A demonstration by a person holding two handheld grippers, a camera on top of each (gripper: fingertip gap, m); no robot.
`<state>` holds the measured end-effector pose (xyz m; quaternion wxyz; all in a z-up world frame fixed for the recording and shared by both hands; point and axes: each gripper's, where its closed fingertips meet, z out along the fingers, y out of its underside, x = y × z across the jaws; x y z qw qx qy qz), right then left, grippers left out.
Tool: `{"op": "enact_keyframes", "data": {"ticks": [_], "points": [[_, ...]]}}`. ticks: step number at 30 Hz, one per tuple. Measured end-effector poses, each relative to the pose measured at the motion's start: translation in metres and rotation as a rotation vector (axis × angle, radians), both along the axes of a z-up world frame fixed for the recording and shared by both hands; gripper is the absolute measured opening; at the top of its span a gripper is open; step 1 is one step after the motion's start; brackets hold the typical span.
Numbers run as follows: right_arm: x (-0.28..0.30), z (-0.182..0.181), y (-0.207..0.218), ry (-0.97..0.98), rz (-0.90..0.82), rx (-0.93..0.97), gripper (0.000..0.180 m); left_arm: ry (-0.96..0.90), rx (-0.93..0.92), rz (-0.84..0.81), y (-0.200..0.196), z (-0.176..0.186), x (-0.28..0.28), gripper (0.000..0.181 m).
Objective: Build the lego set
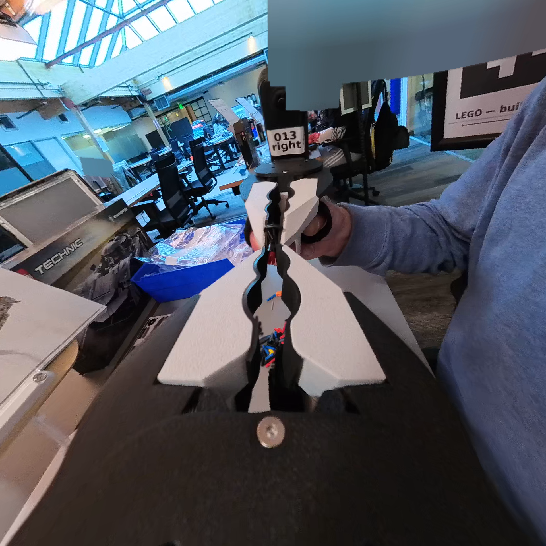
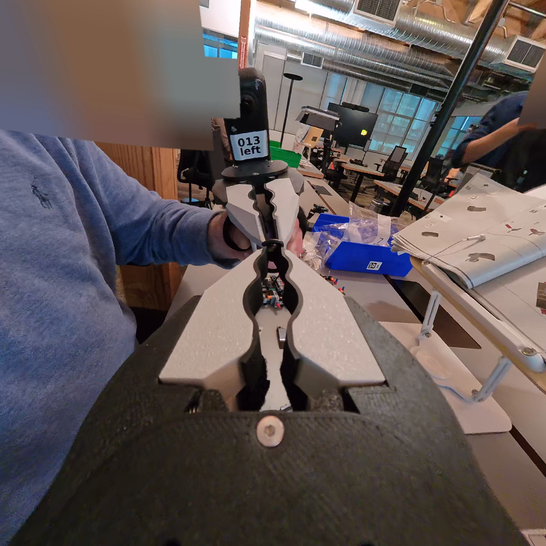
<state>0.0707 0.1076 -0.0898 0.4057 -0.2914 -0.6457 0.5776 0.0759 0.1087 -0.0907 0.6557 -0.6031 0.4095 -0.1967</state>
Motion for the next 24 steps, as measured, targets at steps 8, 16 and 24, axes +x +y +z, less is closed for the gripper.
{"op": "enact_keyframes", "data": {"ticks": [8,16,24], "points": [[-0.021,-0.001,-0.011,-0.022,0.008,0.058,0.004,0.035,0.019,0.074,-0.009,-0.001,-0.02,0.006],[-0.036,0.002,-0.018,-0.017,-0.022,0.132,0.004,0.047,0.046,0.168,-0.022,0.004,-0.044,0.013],[-0.042,0.001,-0.02,0.062,-0.179,0.432,0.004,-0.17,-0.141,0.13,-0.024,0.0,-0.06,0.027]]}}
